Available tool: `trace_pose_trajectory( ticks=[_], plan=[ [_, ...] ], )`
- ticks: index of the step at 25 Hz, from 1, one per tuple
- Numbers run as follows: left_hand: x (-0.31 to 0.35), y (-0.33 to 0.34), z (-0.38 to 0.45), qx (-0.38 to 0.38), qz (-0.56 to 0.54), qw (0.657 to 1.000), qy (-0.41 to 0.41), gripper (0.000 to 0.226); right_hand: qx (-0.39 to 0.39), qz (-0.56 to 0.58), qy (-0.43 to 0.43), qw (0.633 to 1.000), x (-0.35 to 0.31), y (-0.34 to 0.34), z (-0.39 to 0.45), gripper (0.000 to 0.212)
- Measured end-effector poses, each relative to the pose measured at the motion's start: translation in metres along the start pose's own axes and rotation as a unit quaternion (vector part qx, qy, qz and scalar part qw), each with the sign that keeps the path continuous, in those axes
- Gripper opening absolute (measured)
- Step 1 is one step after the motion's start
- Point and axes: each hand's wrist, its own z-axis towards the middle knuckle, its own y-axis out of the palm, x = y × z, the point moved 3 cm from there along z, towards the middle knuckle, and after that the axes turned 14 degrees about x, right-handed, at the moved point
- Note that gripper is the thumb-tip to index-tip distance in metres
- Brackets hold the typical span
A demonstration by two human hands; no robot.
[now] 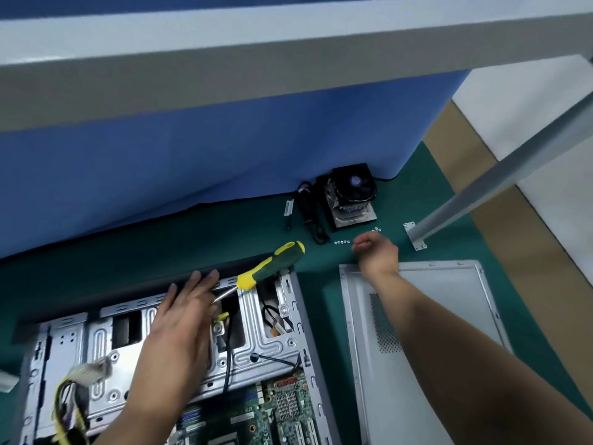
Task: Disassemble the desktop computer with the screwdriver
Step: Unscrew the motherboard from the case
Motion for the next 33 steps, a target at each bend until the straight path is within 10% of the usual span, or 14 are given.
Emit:
trace_pose_trajectory(
  ticks=[16, 20, 24, 33],
  plan=[
    [0.001, 0.000, -0.001, 0.015, 0.008, 1.000, -0.001, 0.037, 0.020, 0.105, 0.025, 0.994, 0.001, -0.012, -0.023, 0.017],
    [0.001, -0.002, -0.001, -0.012, -0.014, 1.000, -0.019, 0.043, 0.035, 0.057, -0.234, 0.970, -0.036, -0.060, -0.102, 0.038],
    [0.014, -0.016, -0.007, -0.048, -0.052, 0.996, -0.052, 0.039, 0.037, -0.078, -0.511, 0.856, -0.068, -0.103, -0.199, 0.058],
    [0.028, -0.072, -0.064, -0.050, 0.012, 0.992, 0.114, 0.028, -0.014, -0.186, -0.612, 0.768, -0.068, -0.117, -0.294, 0.034]
  ],
)
